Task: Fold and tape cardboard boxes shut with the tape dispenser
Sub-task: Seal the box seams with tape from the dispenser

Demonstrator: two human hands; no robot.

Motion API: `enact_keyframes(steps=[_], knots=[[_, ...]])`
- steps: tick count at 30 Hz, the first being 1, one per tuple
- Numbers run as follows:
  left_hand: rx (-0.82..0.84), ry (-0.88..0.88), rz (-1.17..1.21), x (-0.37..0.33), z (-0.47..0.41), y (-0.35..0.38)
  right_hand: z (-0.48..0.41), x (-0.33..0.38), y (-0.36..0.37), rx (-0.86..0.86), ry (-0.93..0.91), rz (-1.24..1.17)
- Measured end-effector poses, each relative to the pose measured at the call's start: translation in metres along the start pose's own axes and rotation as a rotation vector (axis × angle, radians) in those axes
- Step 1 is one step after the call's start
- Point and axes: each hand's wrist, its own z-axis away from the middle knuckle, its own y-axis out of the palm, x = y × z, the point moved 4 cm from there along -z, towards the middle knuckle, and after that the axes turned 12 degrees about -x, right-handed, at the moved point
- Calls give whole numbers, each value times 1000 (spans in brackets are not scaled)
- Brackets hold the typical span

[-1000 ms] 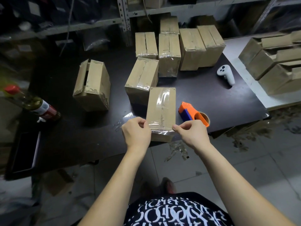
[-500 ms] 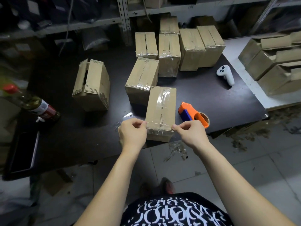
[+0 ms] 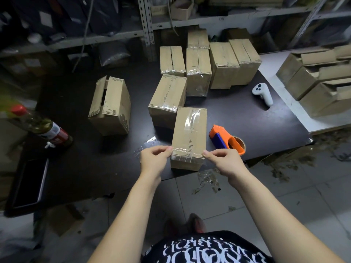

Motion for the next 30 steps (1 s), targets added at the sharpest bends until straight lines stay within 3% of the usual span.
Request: enact_keyframes(steps=[5, 8, 11, 24, 30], knots=[[51, -142, 111, 11, -2, 2, -2, -22, 4, -21, 238, -168], [90, -236, 180, 19, -3, 2, -4, -38, 14, 70, 420, -378], [111, -241, 186, 22, -2, 5, -3, -51, 25, 131, 462, -516], [115, -19, 111, 15, -1, 14, 0, -45, 7, -65, 111, -407], [193, -239, 215, 27, 3, 28, 0, -46, 11, -88, 59, -389]])
